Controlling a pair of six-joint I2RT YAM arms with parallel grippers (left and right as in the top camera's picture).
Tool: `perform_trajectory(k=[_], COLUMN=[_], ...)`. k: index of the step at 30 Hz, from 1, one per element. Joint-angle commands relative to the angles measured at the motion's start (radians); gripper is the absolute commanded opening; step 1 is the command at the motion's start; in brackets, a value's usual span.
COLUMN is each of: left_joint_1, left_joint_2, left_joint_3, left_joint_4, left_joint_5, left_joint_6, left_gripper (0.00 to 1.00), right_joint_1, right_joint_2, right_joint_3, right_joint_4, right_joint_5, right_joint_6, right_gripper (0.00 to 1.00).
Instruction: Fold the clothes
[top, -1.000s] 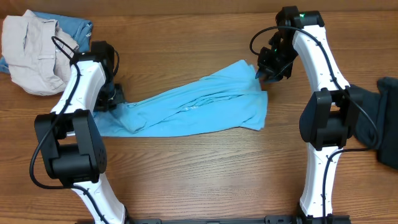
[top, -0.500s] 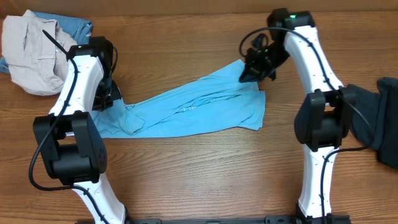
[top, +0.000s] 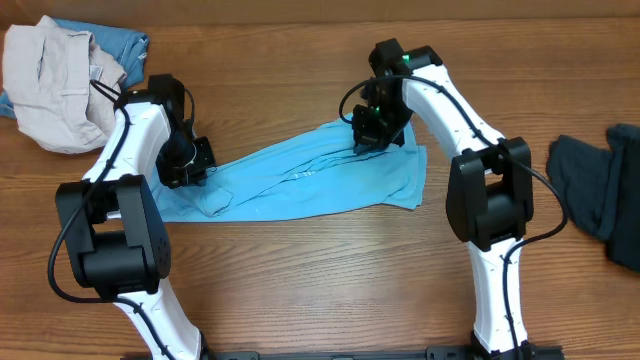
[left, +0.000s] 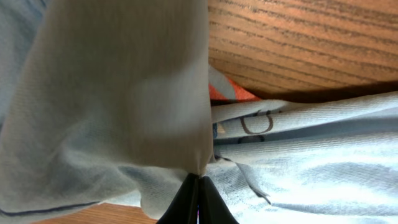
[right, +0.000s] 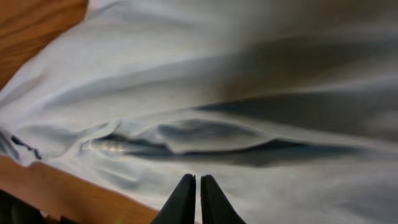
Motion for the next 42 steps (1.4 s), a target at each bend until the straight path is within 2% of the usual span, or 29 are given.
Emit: perform_trajectory(k=[1, 4, 9, 12, 18, 23, 28, 30, 32, 38, 42], left_joint_1=[0.005, 0.005, 0.005, 0.005, 0.005, 0.004, -0.002, -0.029, -0.078, -0.247, -0.237], left_joint_2=[0.004, 0.004, 0.004, 0.004, 0.004, 0.004, 0.004, 0.004, 0.004, 0.004, 0.004], left_joint_3=[-0.016, -0.075, -0.174, -0.178, -0.178, -0.178, -0.178, -0.178, -0.174, -0.045, 0.039], left_joint_4=[-0.002, 0.010, 0.077, 0.089, 0.187, 0.290, 0.386, 0.411, 0.434, 0.423, 0.333], left_joint_5=[0.025, 0.024, 0.023, 0.020, -0.011, -0.008, 0.082, 0.111, 0.130, 0.147, 0.019], left_joint_6=[-0.023, -0.071, -0.076, -0.076, -0.075, -0.077, -0.129, -0.166, -0.166, -0.270, -0.272], left_gripper=[0.04, 0.04, 0.04, 0.04, 0.07, 0.09, 0.10, 0.07, 0.13, 0.17, 0.17], right_joint_1=[-0.042, -0.081, -0.103, -0.109, -0.140, -0.220, -0.328, -0.377, -0.410, -0.443, -0.523], right_joint_2=[-0.013, 0.003, 0.009, 0.013, 0.019, 0.021, 0.021, 0.021, 0.021, 0.021, 0.020], right_joint_3=[-0.017, -0.030, -0.060, -0.106, -0.154, -0.154, -0.154, -0.154, -0.154, -0.153, -0.121], right_joint_4=[0.030, 0.072, 0.118, 0.167, 0.203, 0.199, 0.180, 0.173, 0.172, 0.154, 0.105], right_joint_5=[0.012, 0.014, 0.020, 0.033, 0.084, 0.129, 0.154, 0.154, 0.153, 0.224, 0.211], right_joint_6=[0.005, 0.005, 0.006, 0.017, 0.062, 0.089, 0.091, 0.087, 0.086, 0.099, 0.110], right_gripper=[0.10, 0.10, 0.10, 0.13, 0.11, 0.08, 0.07, 0.06, 0.05, 0.04, 0.04])
